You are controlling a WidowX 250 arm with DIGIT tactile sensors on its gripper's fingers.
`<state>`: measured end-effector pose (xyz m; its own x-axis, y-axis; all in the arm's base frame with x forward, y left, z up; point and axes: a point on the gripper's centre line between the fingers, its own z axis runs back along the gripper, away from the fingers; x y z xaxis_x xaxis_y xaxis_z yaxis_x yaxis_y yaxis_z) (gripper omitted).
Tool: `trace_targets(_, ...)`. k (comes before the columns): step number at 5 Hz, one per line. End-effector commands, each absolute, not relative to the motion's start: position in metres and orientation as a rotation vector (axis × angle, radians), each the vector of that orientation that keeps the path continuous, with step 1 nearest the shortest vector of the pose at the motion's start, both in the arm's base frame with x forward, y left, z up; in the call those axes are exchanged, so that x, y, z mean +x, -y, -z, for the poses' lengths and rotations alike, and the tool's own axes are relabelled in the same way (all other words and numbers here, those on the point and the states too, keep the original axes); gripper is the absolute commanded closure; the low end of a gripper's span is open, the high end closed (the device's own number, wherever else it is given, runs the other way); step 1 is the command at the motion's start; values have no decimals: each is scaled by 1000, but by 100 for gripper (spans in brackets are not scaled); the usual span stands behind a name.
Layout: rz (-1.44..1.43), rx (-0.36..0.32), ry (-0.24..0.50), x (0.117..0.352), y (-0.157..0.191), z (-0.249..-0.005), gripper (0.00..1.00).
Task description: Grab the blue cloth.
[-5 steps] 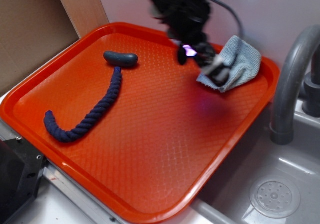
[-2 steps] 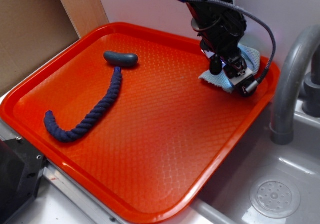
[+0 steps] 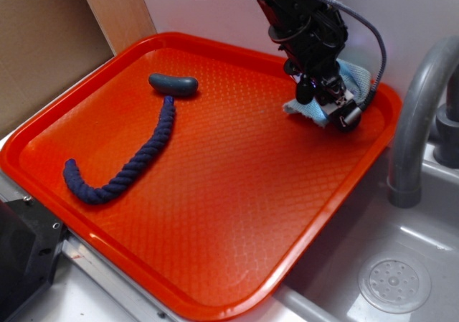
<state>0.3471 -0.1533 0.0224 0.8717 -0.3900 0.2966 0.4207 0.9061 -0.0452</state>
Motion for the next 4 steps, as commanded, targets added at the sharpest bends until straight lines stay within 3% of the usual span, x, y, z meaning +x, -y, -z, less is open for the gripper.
trace_targets(1, 324, -75, 246, 343, 150, -58, 100)
trace_targets(2, 196, -63, 136, 324, 116, -108, 100)
trace_targets(3, 59, -79, 126, 289, 78, -158, 100)
trace_targets(4, 114, -245, 173, 261, 42, -201, 100)
